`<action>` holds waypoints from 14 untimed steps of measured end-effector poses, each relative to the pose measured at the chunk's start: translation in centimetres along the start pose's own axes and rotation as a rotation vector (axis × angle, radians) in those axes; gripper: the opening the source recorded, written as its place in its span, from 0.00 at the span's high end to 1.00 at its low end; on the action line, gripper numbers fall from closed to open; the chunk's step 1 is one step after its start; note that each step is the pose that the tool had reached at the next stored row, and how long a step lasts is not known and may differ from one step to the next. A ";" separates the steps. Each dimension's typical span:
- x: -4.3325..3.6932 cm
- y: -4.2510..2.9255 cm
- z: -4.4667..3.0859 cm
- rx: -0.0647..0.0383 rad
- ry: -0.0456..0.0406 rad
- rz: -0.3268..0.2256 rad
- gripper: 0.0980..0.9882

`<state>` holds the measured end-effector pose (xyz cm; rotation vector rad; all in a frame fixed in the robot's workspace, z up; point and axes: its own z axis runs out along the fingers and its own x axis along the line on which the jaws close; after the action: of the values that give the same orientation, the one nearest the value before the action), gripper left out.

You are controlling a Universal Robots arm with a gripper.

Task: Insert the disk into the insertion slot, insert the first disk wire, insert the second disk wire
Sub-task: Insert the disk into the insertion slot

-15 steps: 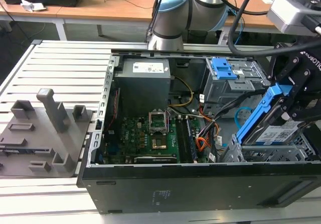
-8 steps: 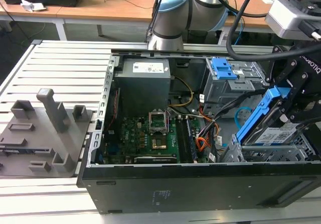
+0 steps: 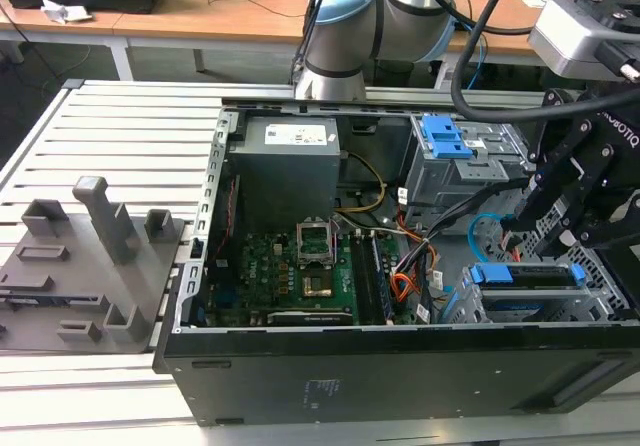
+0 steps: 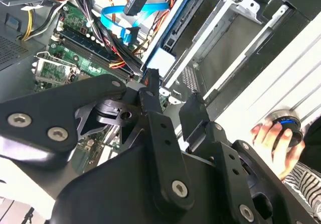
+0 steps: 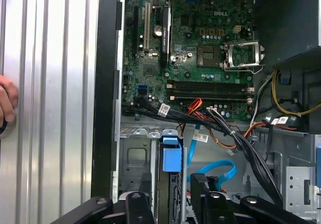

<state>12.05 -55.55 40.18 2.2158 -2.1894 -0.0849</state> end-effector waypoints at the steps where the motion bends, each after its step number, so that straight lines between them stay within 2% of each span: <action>1: 0.00 0.00 0.00 0.000 0.0000 0.000 0.62; 4: 0.00 0.00 0.02 0.000 0.0000 0.000 0.63; 5: 0.00 0.00 0.03 0.000 0.0000 0.000 0.70; 6: 0.00 0.00 0.03 0.000 0.0000 0.000 0.85; 8: 0.00 0.00 0.04 0.000 -0.0001 0.000 0.99; 14: 0.00 0.00 0.06 0.000 0.0000 0.000 0.99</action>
<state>12.05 -55.55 40.12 2.2158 -2.1895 -0.0849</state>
